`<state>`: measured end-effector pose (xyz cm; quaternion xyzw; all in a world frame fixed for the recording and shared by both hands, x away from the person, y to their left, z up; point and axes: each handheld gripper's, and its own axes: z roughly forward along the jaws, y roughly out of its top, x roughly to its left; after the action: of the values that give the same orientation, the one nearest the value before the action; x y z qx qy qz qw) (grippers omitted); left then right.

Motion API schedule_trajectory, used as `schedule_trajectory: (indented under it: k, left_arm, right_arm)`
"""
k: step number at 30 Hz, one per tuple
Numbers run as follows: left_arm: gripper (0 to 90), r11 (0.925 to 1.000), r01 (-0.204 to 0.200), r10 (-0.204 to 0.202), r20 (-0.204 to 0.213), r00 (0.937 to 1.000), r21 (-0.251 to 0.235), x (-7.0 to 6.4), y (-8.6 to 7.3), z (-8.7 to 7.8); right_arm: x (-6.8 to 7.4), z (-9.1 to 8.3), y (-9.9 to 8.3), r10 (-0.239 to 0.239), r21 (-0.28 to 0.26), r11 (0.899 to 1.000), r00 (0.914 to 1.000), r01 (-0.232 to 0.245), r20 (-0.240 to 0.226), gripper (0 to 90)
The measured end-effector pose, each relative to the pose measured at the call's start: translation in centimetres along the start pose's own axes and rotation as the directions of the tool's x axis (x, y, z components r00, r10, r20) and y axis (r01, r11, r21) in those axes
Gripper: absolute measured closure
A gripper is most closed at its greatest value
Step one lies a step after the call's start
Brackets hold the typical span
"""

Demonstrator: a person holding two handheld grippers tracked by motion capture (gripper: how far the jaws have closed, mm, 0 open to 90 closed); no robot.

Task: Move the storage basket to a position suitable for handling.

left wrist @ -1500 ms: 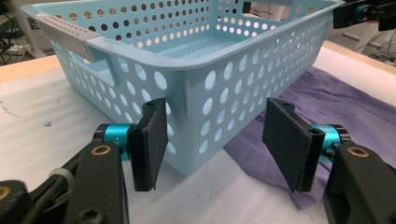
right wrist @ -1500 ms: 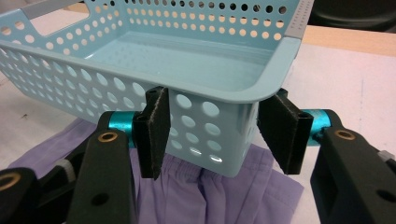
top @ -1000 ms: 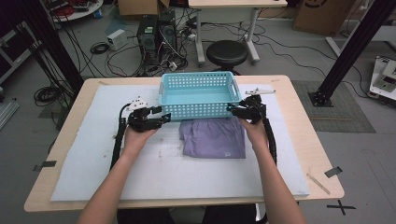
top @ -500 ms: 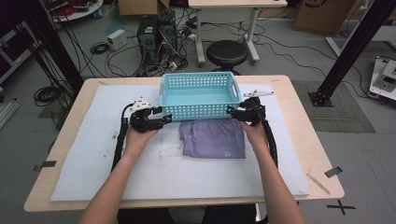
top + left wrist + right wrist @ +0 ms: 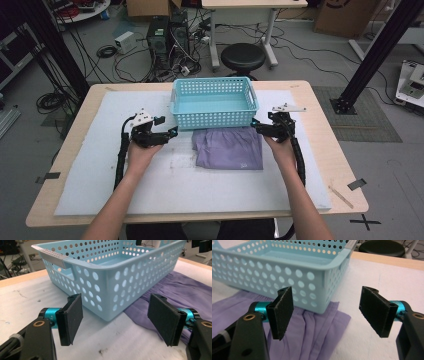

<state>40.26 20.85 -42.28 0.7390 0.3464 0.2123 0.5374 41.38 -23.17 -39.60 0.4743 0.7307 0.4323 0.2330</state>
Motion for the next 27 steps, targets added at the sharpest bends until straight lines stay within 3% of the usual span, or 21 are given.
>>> schedule_trajectory:
  k: [8, 12, 20, 24, 27]
  left_arm:
    - [26.7, 0.9991, -0.038, 0.039, 0.037, 0.9986, -0.018, -2.2, -0.7, -1.5]
    - [26.7, 0.9994, -0.030, 0.032, 0.073, 0.9968, -0.017, -3.4, -0.8, -1.8]
    - [26.8, 0.9992, 0.033, -0.036, 0.119, 0.9923, 0.022, -4.8, -1.8, -1.0]
    - [29.4, 0.9962, 0.044, -0.054, 0.145, 0.9880, 0.076, -5.9, -2.2, 0.1]
    - [31.3, 0.9907, 0.062, -0.083, 0.174, 0.9813, 0.121, -7.0, -2.4, 1.1]
  right_arm:
    - [0.6, -2.0, -2.4, -0.023, -0.009, 1.000, 0.9997, 0.023, 0.009, 27.5]
    - [1.3, -2.8, -3.2, -0.058, -0.002, 0.998, 0.9981, 0.058, 0.019, 27.5]
    - [1.9, -4.5, -5.2, -0.052, -0.009, 0.999, 0.9976, 0.052, 0.047, 27.7]
    - [1.9, -5.3, -6.0, -0.026, -0.010, 1.000, 0.9975, 0.027, 0.066, 27.7]
    - [1.8, -5.9, -6.6, -0.005, -0.007, 1.000, 0.9973, 0.006, 0.073, 27.8]
